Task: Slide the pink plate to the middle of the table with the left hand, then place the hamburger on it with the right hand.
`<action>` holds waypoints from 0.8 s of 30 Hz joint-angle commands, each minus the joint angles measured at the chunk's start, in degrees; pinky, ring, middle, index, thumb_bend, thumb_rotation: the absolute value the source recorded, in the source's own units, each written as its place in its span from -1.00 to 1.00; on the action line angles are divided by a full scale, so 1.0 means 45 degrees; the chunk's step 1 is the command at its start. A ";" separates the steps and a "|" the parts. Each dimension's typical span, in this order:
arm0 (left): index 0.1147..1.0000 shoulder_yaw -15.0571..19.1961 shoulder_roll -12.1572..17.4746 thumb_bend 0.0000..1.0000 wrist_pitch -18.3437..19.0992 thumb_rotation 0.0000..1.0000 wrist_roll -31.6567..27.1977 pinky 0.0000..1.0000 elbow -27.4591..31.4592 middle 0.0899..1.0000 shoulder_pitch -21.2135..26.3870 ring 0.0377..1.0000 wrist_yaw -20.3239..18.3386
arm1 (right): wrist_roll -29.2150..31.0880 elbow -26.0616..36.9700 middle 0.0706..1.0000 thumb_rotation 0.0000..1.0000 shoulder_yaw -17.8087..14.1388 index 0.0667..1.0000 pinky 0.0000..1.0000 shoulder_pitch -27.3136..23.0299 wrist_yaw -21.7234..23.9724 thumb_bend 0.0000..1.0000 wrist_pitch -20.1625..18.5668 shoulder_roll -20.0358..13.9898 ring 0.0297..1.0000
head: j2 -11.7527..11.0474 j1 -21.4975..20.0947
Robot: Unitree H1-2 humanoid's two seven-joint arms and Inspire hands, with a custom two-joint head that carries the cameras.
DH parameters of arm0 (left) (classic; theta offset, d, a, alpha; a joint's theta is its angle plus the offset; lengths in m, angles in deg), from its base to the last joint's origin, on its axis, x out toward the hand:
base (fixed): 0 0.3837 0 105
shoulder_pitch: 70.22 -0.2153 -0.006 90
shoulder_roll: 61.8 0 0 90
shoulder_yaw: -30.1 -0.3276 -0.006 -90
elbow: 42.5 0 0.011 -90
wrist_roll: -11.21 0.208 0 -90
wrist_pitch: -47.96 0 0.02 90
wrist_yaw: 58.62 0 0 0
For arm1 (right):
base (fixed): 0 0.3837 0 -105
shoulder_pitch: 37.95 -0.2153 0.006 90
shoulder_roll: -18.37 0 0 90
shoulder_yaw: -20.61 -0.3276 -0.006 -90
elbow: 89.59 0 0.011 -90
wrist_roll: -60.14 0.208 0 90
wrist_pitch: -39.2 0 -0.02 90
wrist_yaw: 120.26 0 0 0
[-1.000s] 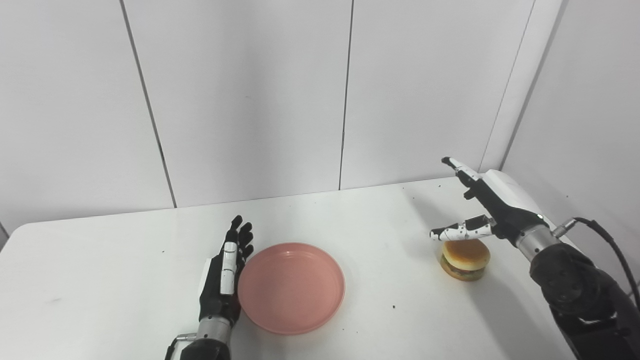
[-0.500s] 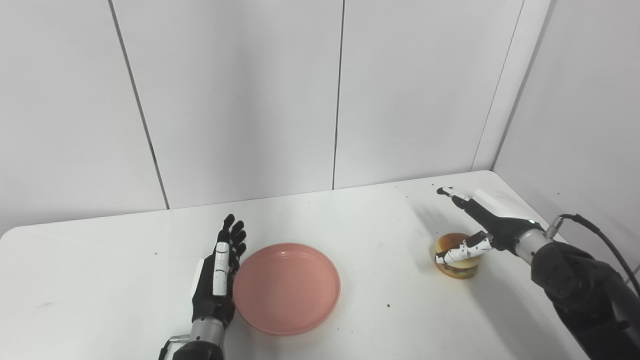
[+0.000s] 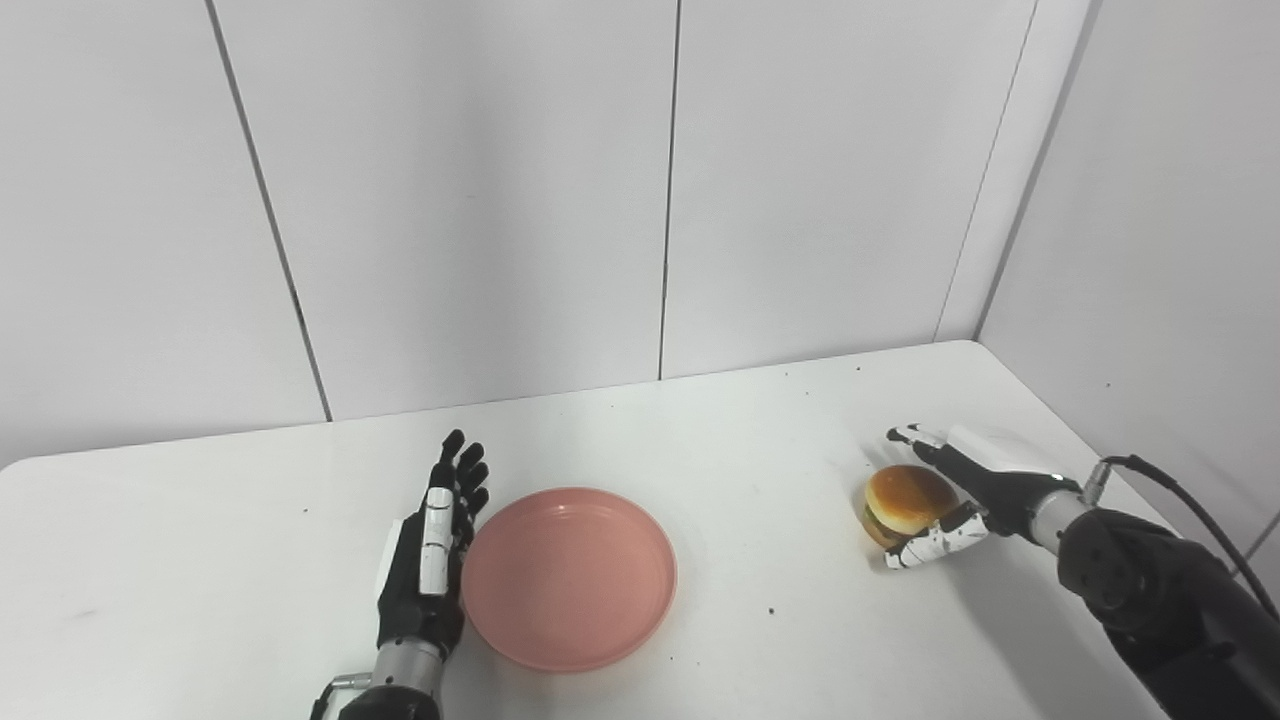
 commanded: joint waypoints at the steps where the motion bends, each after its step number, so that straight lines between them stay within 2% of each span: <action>1: 0.91 0.0130 0.0231 0.33 -0.0205 1.00 -0.0031 0.96 -0.0614 0.92 -0.0999 0.95 -0.0055 | -0.0096 -0.0101 1.00 -0.11 -0.0020 0.89 0.85 -0.0605 -0.0403 1.00 0.0639 -0.0401 0.98 | 0.0036 0.0028; 3: 0.91 0.0136 0.0211 0.33 -0.0199 1.00 -0.0058 0.95 -0.0600 0.92 -0.1010 0.94 -0.0066 | -0.0119 -0.0339 1.00 -0.11 0.0063 0.90 0.85 -0.0684 -0.0526 1.00 0.0804 -0.0360 0.98 | 0.0049 0.0044; 6: 0.91 0.0113 0.0184 0.34 -0.0102 1.00 -0.0028 0.96 -0.0519 0.92 -0.1038 0.95 -0.0045 | -0.0118 -0.0763 0.93 -0.26 0.0090 0.80 0.66 -0.0818 -0.1001 0.96 0.1007 -0.0133 0.90 | 0.0077 0.0104; 7: 0.90 0.0094 0.0188 0.33 -0.0063 1.00 0.0012 0.96 -0.0480 0.91 -0.1045 0.95 -0.0022 | -0.0033 -0.0919 0.86 -0.37 0.0002 0.71 0.53 -0.0843 -0.1336 0.90 0.1223 -0.0008 0.81 | 0.0076 0.0120; 9: 0.91 0.0075 0.0200 0.33 -0.0032 1.00 0.0040 0.96 -0.0446 0.91 -0.1053 0.95 -0.0019 | 0.0118 -0.1234 0.81 -0.45 -0.0220 0.66 0.44 -0.0858 -0.2184 0.84 0.1718 0.0261 0.72 | 0.0076 0.0120; 12: 0.90 0.0073 0.0204 0.34 0.0002 1.00 0.0039 0.95 -0.0383 0.91 -0.1084 0.94 -0.0009 | 0.0194 -0.1405 0.69 -0.63 -0.0619 0.57 0.21 -0.0804 -0.3381 0.71 0.2248 0.0680 0.44 | 0.0100 0.0113; 13: 0.90 0.0089 0.0191 0.33 -0.0008 1.00 0.0030 0.95 -0.0376 0.90 -0.1090 0.94 0.0012 | 0.0230 -0.1431 0.57 -0.74 -0.0751 0.51 0.11 -0.0806 -0.3705 0.62 0.2405 0.0806 0.29 | 0.0099 0.0108; 15: 0.89 0.0105 0.0155 0.34 0.0009 1.00 0.0047 0.94 -0.0337 0.89 -0.1107 0.93 0.0084 | 0.0328 -0.1474 0.43 -0.82 -0.0936 0.42 0.03 -0.0837 -0.4157 0.52 0.2608 0.0987 0.17 | 0.0093 0.0130; 16: 0.89 0.0105 0.0144 0.33 0.0020 1.00 0.0050 0.94 -0.0325 0.90 -0.1112 0.93 0.0100 | 0.0410 -0.1506 0.29 -0.78 -0.1017 0.13 0.00 -0.0857 -0.4341 0.23 0.2685 0.1066 0.10 | 0.0096 0.0136; 18: 0.89 0.0086 0.0134 0.31 0.0013 1.00 0.0075 0.94 -0.0317 0.90 -0.1120 0.93 0.0117 | 0.0547 -0.1549 -0.04 -0.95 -0.1148 -0.01 -0.08 -0.0880 -0.4616 0.09 0.2839 0.1195 -0.02 | 0.0096 0.0162; 24: 0.91 0.0075 0.0137 0.35 0.0240 1.00 0.0010 0.95 -0.0245 0.91 -0.1118 0.95 0.0046 | 0.0619 -0.1479 -0.15 -1.00 -0.1440 -0.04 -0.24 -0.0929 -0.5225 0.05 0.2785 0.1581 -0.17 | 0.0107 0.0218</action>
